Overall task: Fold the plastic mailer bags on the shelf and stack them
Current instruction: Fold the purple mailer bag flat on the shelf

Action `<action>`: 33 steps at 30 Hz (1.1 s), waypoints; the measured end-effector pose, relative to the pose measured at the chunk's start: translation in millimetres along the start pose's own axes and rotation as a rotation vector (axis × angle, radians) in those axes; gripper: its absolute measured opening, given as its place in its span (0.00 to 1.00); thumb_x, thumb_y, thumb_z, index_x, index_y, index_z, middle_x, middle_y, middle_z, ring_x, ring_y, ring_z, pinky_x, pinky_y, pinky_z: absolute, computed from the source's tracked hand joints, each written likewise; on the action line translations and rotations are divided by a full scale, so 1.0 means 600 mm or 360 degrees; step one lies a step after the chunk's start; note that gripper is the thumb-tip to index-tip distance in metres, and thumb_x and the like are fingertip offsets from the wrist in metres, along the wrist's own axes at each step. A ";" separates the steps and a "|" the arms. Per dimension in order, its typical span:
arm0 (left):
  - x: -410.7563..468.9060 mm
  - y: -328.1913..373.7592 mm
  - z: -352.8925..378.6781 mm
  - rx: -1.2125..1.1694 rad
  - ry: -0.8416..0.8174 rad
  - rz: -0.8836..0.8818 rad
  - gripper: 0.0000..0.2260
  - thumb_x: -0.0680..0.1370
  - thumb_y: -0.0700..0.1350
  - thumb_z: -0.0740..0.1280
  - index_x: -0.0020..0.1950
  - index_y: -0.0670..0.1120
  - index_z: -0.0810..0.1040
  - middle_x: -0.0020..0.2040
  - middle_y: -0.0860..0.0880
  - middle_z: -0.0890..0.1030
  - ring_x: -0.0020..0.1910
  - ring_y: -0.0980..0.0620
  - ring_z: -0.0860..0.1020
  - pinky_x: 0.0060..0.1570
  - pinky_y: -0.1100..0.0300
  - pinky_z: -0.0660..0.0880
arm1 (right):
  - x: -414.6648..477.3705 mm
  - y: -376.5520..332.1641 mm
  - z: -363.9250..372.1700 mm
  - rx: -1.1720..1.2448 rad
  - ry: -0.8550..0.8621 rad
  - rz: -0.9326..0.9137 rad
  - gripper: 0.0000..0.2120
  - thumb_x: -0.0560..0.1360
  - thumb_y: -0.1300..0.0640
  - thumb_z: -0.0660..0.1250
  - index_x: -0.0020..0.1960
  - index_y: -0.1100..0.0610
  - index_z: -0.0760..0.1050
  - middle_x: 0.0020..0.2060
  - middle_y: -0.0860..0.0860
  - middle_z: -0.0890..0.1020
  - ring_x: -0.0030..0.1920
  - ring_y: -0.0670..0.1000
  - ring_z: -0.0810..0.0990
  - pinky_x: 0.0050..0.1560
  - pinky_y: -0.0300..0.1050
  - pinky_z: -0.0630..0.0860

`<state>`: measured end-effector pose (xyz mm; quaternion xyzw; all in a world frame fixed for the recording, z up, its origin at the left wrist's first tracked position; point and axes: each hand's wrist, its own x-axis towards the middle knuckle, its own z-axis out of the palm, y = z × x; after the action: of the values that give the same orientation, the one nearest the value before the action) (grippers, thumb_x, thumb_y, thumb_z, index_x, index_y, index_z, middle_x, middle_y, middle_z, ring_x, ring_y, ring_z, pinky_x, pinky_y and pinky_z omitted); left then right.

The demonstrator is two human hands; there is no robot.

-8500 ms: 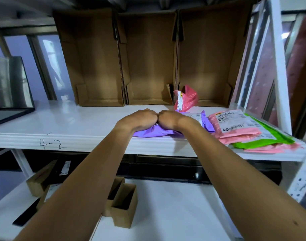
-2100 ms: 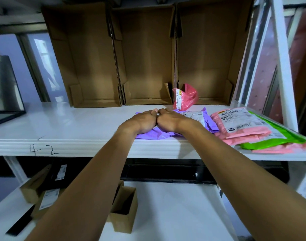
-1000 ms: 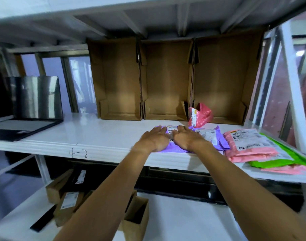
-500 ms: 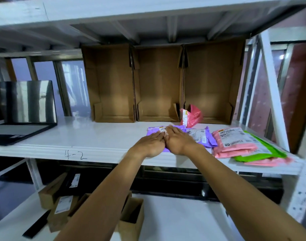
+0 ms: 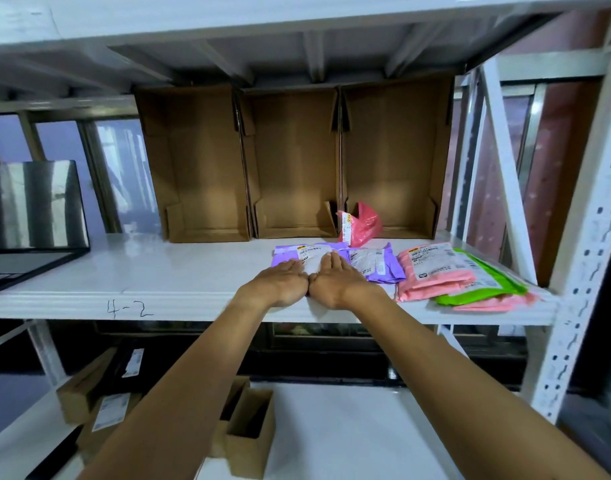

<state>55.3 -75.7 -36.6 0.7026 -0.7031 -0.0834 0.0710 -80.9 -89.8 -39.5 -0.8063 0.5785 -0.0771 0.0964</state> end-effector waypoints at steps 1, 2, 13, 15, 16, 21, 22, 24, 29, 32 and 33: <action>-0.002 0.001 0.000 -0.0003 0.0000 -0.0020 0.27 0.85 0.55 0.47 0.83 0.48 0.49 0.83 0.51 0.48 0.81 0.53 0.47 0.79 0.55 0.47 | -0.004 0.000 -0.001 0.0004 0.0002 0.0004 0.35 0.83 0.43 0.46 0.80 0.62 0.37 0.80 0.57 0.39 0.80 0.56 0.40 0.79 0.53 0.44; -0.002 0.002 0.000 -0.0002 -0.0001 -0.0038 0.27 0.85 0.56 0.47 0.83 0.48 0.49 0.83 0.50 0.48 0.81 0.52 0.48 0.79 0.55 0.47 | -0.006 -0.001 -0.002 0.0002 0.0003 0.0004 0.35 0.83 0.43 0.45 0.80 0.62 0.37 0.80 0.57 0.39 0.80 0.56 0.40 0.79 0.52 0.44; -0.029 0.027 -0.002 0.0115 -0.0016 -0.0234 0.29 0.85 0.58 0.44 0.83 0.45 0.46 0.83 0.47 0.46 0.82 0.50 0.45 0.78 0.52 0.47 | -0.022 0.008 0.000 -0.0004 0.0013 0.0017 0.34 0.84 0.42 0.42 0.80 0.62 0.38 0.80 0.59 0.41 0.80 0.56 0.41 0.79 0.52 0.44; -0.028 0.028 -0.002 0.0109 -0.0023 -0.0267 0.30 0.85 0.59 0.44 0.83 0.46 0.46 0.83 0.48 0.46 0.82 0.50 0.45 0.78 0.52 0.47 | -0.025 0.010 0.001 -0.0024 0.0020 0.0021 0.34 0.84 0.42 0.42 0.80 0.63 0.38 0.80 0.60 0.42 0.80 0.57 0.42 0.79 0.52 0.44; -0.028 0.027 -0.002 0.0105 -0.0026 -0.0285 0.30 0.85 0.59 0.44 0.83 0.46 0.46 0.83 0.48 0.46 0.82 0.50 0.45 0.78 0.51 0.47 | -0.026 0.011 0.002 -0.0029 0.0025 0.0018 0.34 0.84 0.42 0.42 0.80 0.63 0.38 0.80 0.60 0.42 0.80 0.57 0.42 0.79 0.53 0.45; -0.035 0.026 -0.009 0.0165 -0.0011 -0.0348 0.32 0.84 0.63 0.44 0.83 0.47 0.48 0.83 0.47 0.49 0.81 0.49 0.48 0.78 0.49 0.48 | -0.028 0.012 0.003 -0.0019 0.0050 -0.0013 0.34 0.84 0.41 0.42 0.80 0.63 0.40 0.80 0.60 0.45 0.80 0.58 0.44 0.78 0.53 0.46; -0.036 0.026 -0.011 0.0196 0.0003 -0.0355 0.32 0.83 0.63 0.44 0.83 0.46 0.50 0.83 0.47 0.51 0.81 0.48 0.51 0.78 0.49 0.51 | -0.028 0.012 0.003 -0.0019 0.0053 -0.0016 0.34 0.84 0.42 0.42 0.80 0.63 0.40 0.80 0.60 0.44 0.80 0.58 0.44 0.79 0.54 0.46; -0.035 0.023 -0.017 0.0234 0.0036 -0.0358 0.32 0.83 0.64 0.45 0.82 0.46 0.54 0.82 0.46 0.57 0.79 0.45 0.58 0.75 0.51 0.57 | -0.029 0.012 0.005 -0.0031 0.0082 -0.0031 0.34 0.84 0.42 0.42 0.80 0.64 0.40 0.80 0.61 0.44 0.80 0.59 0.44 0.79 0.54 0.46; -0.015 -0.010 -0.022 0.0041 0.0034 -0.0296 0.31 0.83 0.62 0.48 0.80 0.45 0.59 0.80 0.45 0.62 0.76 0.44 0.63 0.72 0.51 0.62 | -0.029 0.017 0.006 0.0133 0.0219 -0.0076 0.33 0.84 0.44 0.47 0.79 0.66 0.49 0.79 0.63 0.54 0.79 0.60 0.53 0.77 0.56 0.54; -0.005 -0.018 -0.021 0.0001 0.0109 -0.0239 0.29 0.84 0.60 0.46 0.82 0.48 0.54 0.82 0.46 0.53 0.81 0.46 0.51 0.77 0.50 0.54 | -0.023 0.020 -0.005 0.0438 0.0340 -0.0148 0.31 0.84 0.47 0.48 0.78 0.65 0.51 0.78 0.63 0.57 0.77 0.60 0.57 0.75 0.55 0.58; 0.000 -0.018 -0.021 -0.0006 0.0148 -0.0216 0.29 0.84 0.59 0.45 0.83 0.49 0.52 0.83 0.47 0.49 0.82 0.48 0.47 0.78 0.49 0.50 | -0.018 0.020 -0.012 0.0503 0.0394 -0.0162 0.30 0.84 0.48 0.48 0.79 0.65 0.49 0.78 0.62 0.56 0.77 0.60 0.58 0.75 0.54 0.59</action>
<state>68.4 -75.7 -26.5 0.7516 -0.6497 -0.0565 0.0991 -97.4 -83.8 -35.7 -0.7937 0.5250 -0.2703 0.1459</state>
